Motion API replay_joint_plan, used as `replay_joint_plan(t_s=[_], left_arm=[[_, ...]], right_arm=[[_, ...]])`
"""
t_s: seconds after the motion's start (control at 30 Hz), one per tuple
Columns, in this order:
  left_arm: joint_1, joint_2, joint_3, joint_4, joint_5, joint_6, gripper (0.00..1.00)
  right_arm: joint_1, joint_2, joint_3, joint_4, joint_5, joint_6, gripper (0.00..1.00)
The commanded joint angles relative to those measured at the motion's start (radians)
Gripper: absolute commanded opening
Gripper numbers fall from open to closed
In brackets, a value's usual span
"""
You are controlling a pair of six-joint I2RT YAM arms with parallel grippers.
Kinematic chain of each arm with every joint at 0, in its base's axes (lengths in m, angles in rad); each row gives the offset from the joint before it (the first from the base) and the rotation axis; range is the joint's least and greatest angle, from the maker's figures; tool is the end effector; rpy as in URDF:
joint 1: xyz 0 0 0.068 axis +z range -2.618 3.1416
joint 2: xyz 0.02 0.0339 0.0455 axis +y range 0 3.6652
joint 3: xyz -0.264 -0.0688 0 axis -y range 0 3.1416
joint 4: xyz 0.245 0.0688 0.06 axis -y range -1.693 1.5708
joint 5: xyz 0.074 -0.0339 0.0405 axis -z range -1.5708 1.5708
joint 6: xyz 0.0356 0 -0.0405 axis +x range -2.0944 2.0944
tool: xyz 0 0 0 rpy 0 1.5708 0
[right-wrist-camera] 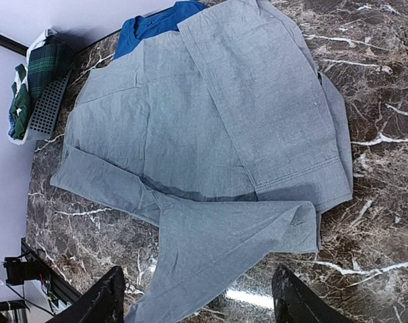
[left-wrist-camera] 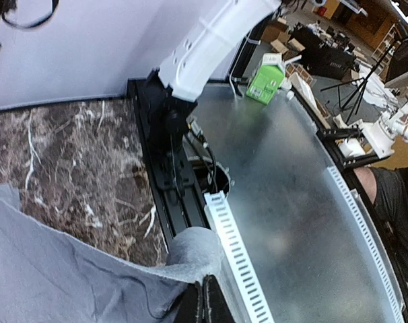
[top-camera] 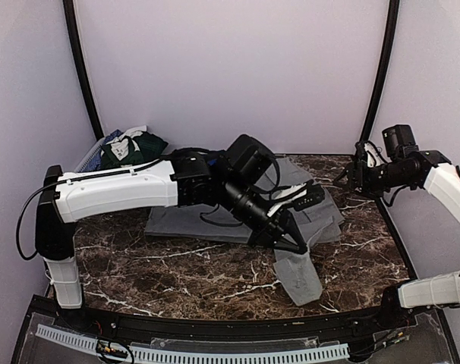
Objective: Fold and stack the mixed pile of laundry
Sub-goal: Adjust the 1/3-folded shirt at the center of the board.
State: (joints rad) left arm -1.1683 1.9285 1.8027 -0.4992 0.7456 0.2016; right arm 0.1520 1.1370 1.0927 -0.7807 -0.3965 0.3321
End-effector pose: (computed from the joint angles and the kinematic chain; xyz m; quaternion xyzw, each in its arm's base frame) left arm 0.1518 -0.4182 0.3310 0.6530 0.5371 -0.4842 0.2249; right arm 0.2242 0.0483 0.3237 0.0106 0.9158 0.2637 0.3028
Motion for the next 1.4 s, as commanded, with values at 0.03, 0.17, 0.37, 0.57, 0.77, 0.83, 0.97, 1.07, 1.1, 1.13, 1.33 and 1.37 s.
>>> replay_joint_plan(t_s=[0.03, 0.17, 0.37, 0.57, 0.77, 0.83, 0.97, 1.07, 1.1, 1.13, 1.33, 1.37], left_arm=[[0.034, -0.057, 0.076, 0.174, 0.02, -0.207, 0.0], [0.145, -0.056, 0.02, 0.408, -0.017, -0.423, 0.0], [0.335, -0.024, -0.063, 0.64, -0.106, -0.621, 0.0], [0.514, 0.171, 0.087, 0.77, -0.1, -0.719, 0.0], [0.635, 0.351, 0.392, 0.473, -0.32, -0.73, 0.58], [0.667, 0.323, 0.367, 0.401, -0.354, -0.744, 0.72], [0.677, 0.151, 0.158, 0.323, -0.411, -0.653, 0.84], [0.677, 0.015, -0.031, 0.244, -0.45, -0.558, 0.82], [0.677, -0.05, -0.123, 0.188, -0.48, -0.538, 0.82], [0.677, -0.078, -0.169, 0.163, -0.5, -0.515, 0.81], [0.677, -0.313, -0.595, 0.021, -0.678, -0.569, 0.73], [0.677, -0.332, -0.624, 0.015, -0.708, -0.59, 0.72]], right_arm=[[-0.01, -0.027, 0.026, -0.002, -0.019, -0.007, 0.72], [-0.01, -0.028, 0.017, -0.002, -0.022, -0.004, 0.72], [-0.01, -0.032, -0.007, 0.01, -0.028, 0.006, 0.72], [-0.01, -0.026, -0.058, 0.058, -0.071, 0.026, 0.71], [-0.006, -0.025, -0.127, 0.077, -0.093, 0.043, 0.68], [-0.005, -0.027, -0.156, 0.079, -0.082, 0.045, 0.67], [0.003, -0.001, -0.217, 0.115, -0.064, 0.074, 0.64], [0.018, 0.037, -0.242, 0.138, -0.016, 0.086, 0.62], [0.026, 0.051, -0.243, 0.14, 0.013, 0.087, 0.61], [0.033, 0.067, -0.243, 0.14, 0.045, 0.087, 0.61], [0.032, 0.157, -0.238, 0.164, 0.179, 0.112, 0.6], [0.032, 0.17, -0.239, 0.171, 0.192, 0.111, 0.59]])
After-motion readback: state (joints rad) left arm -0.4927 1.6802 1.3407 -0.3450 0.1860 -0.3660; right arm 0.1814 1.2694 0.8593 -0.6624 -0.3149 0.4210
